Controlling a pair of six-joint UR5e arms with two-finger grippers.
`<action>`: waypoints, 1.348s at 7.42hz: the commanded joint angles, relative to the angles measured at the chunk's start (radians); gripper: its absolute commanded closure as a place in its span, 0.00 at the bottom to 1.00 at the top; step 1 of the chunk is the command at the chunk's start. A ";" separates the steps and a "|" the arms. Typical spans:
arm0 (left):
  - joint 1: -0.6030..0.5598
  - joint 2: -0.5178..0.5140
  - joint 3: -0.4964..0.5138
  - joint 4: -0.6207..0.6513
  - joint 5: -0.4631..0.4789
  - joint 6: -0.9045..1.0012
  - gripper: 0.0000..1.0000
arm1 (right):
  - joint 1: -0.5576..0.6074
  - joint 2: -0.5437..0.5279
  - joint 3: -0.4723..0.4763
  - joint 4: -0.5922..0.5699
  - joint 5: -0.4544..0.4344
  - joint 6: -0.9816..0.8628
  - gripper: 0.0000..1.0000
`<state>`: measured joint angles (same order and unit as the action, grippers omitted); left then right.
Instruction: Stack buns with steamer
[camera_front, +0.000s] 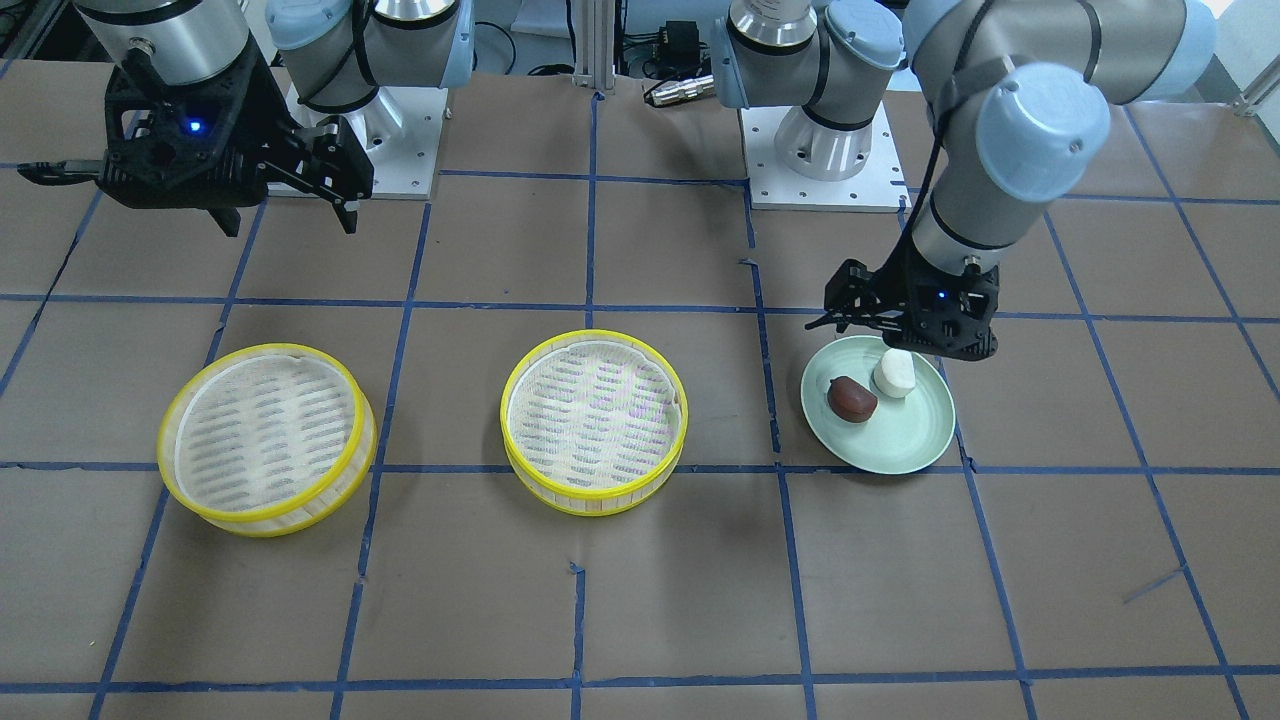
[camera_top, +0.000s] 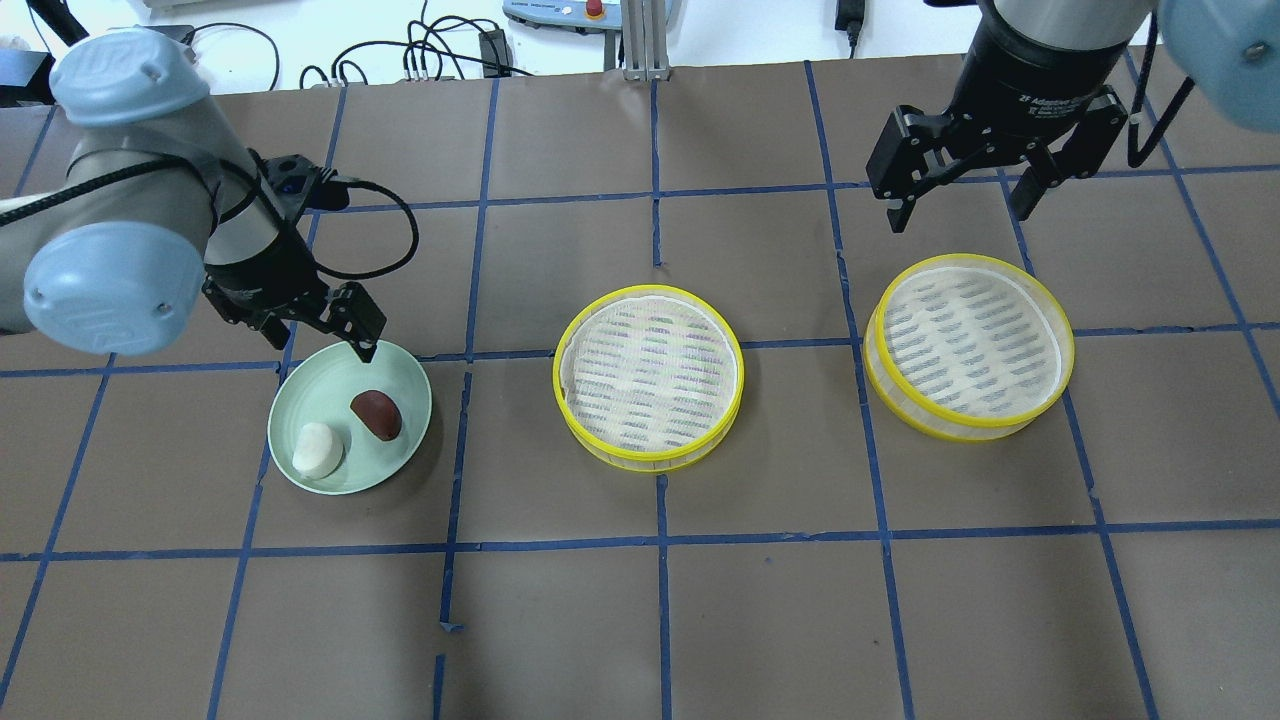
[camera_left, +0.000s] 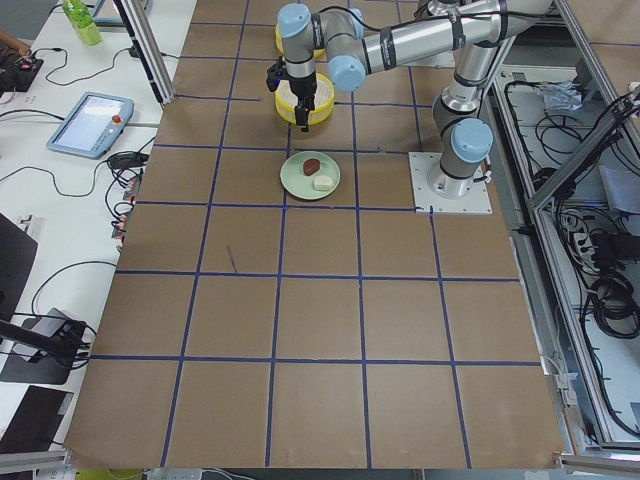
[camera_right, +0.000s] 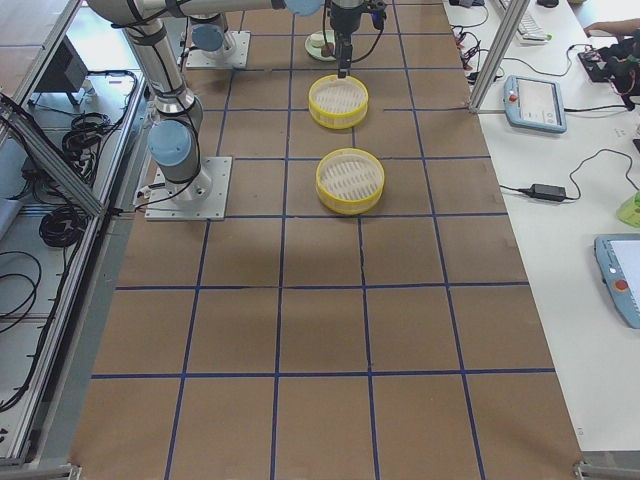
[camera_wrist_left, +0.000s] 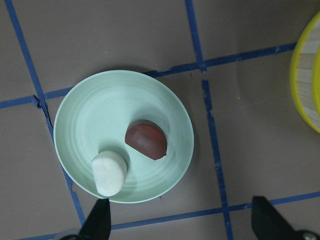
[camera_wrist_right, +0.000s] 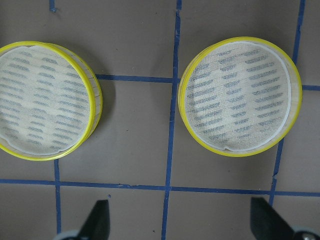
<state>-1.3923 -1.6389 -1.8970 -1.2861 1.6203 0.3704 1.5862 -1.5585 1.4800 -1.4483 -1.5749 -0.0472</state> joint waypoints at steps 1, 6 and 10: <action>0.090 -0.050 -0.120 0.131 0.001 0.070 0.01 | -0.011 0.003 0.006 -0.006 -0.010 -0.003 0.01; 0.110 -0.163 -0.131 0.188 0.047 0.067 0.24 | -0.319 0.216 0.196 -0.355 -0.008 -0.453 0.00; 0.108 -0.182 -0.156 0.188 0.047 -0.022 0.97 | -0.371 0.336 0.336 -0.596 -0.050 -0.519 0.14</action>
<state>-1.2827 -1.8208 -2.0516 -1.0984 1.6673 0.3824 1.2225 -1.2532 1.7973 -2.0074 -1.6142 -0.5619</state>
